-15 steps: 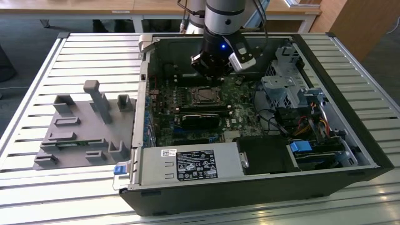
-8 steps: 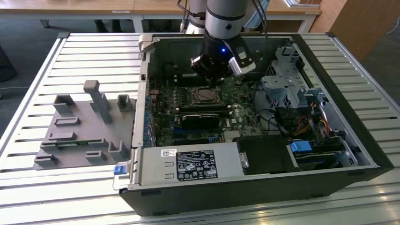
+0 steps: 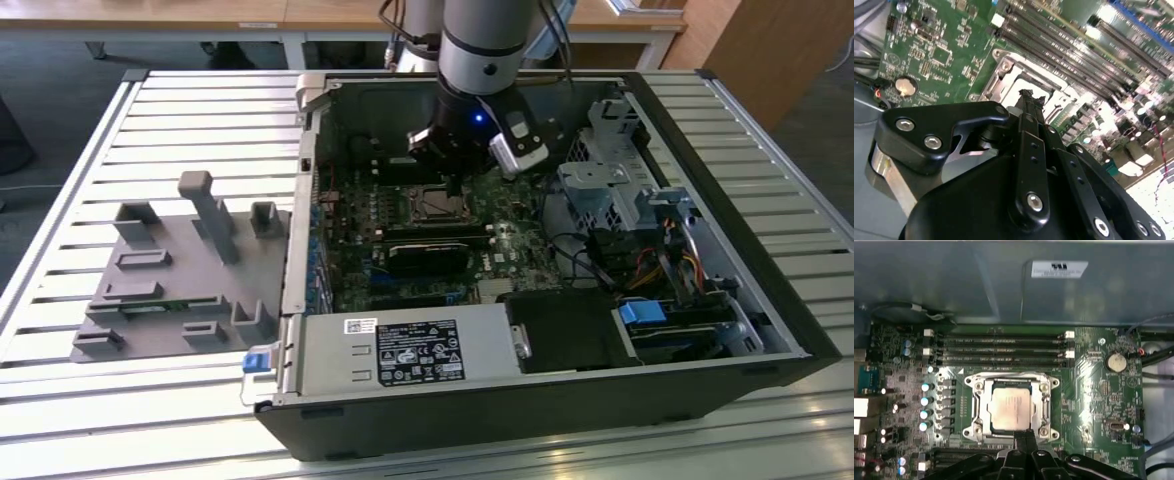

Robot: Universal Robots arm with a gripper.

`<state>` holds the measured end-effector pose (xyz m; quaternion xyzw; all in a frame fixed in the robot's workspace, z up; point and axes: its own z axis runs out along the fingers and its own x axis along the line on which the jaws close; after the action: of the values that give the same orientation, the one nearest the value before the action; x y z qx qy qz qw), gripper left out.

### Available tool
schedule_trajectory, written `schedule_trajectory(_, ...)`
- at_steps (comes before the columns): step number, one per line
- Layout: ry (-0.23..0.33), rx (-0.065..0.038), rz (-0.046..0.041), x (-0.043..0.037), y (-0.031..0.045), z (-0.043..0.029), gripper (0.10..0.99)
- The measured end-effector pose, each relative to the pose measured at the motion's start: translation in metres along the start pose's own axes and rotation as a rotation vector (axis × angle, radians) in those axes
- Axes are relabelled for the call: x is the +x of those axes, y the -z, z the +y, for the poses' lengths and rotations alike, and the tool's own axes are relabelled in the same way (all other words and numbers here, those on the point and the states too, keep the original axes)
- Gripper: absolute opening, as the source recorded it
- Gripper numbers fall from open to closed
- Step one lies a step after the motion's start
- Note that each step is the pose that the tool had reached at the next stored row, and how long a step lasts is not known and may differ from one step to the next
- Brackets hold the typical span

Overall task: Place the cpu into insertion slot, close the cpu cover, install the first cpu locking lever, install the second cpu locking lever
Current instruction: 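Install the second cpu locking lever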

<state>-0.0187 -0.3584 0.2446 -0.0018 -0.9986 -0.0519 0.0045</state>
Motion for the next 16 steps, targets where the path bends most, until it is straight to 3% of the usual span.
schedule_trajectory(5, 0.001, -0.001, 0.0001, 0.0, 0.0003, -0.0106, 0.106)
schedule_trajectory(16, 0.001, -0.001, 0.0001, 0.008, -0.0013, -0.0151, 0.106)
